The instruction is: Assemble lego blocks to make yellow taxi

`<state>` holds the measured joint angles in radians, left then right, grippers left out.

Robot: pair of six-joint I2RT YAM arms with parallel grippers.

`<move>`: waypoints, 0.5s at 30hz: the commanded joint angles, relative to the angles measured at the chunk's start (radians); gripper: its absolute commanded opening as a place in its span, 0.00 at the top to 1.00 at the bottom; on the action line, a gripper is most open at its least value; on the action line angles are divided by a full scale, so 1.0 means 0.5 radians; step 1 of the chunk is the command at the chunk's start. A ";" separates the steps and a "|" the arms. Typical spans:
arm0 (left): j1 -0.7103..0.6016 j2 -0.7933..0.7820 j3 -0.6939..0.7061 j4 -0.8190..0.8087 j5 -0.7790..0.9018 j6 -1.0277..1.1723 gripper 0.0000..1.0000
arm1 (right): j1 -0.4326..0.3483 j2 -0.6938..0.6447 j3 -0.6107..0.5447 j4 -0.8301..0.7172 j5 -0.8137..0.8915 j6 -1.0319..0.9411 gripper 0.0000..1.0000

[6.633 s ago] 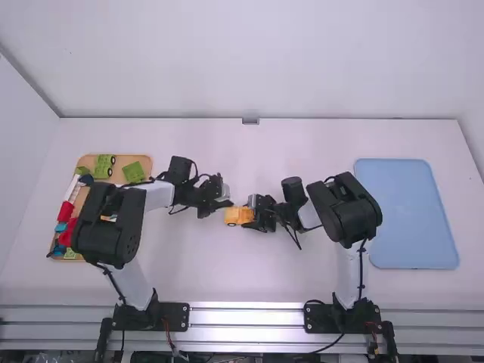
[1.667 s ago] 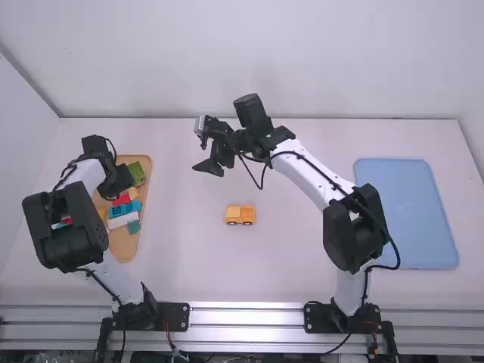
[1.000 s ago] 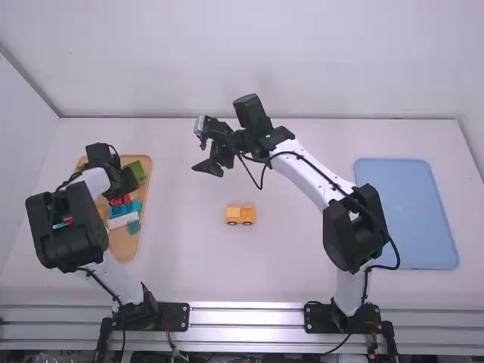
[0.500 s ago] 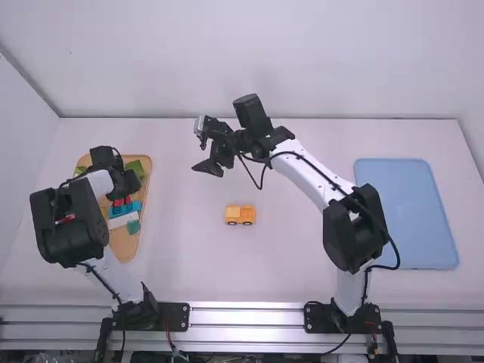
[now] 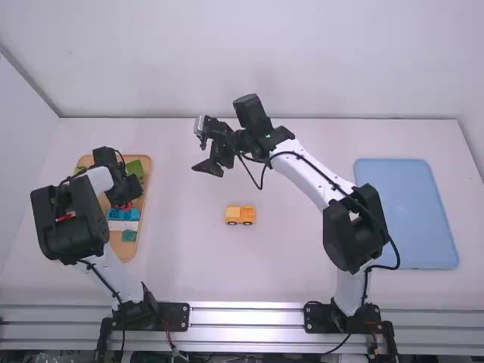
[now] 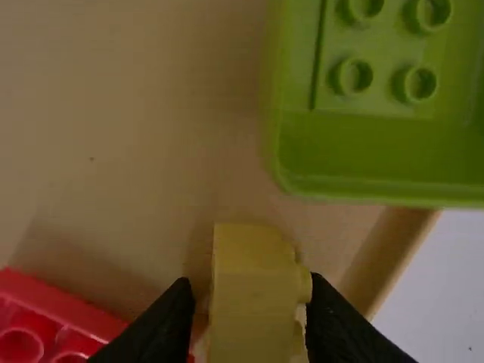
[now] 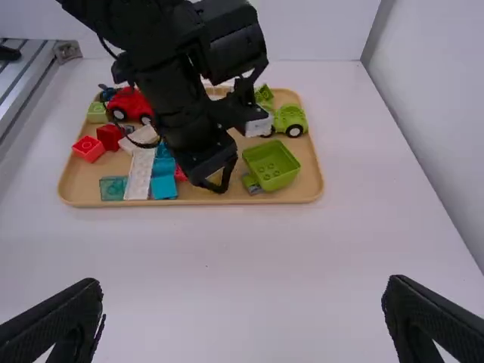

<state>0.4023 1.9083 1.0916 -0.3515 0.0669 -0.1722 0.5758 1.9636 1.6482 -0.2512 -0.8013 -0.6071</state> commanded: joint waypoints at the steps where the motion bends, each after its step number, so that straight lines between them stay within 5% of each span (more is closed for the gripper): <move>1: -0.019 -0.004 0.031 -0.024 -0.007 -0.034 0.64 | -0.001 0.027 0.067 -0.002 -0.008 0.010 0.01; 5: -0.020 0.008 0.031 -0.009 -0.014 -0.022 0.73 | 0.000 0.027 0.067 -0.016 0.034 0.011 0.01; 15: -0.018 0.040 0.029 -0.037 -0.008 -0.088 0.74 | -0.001 0.027 0.067 -0.037 0.057 0.011 0.01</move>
<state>0.4023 1.9095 1.0927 -0.3603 0.0673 -0.1944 0.5758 1.9640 1.6482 -0.2661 -0.7742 -0.6056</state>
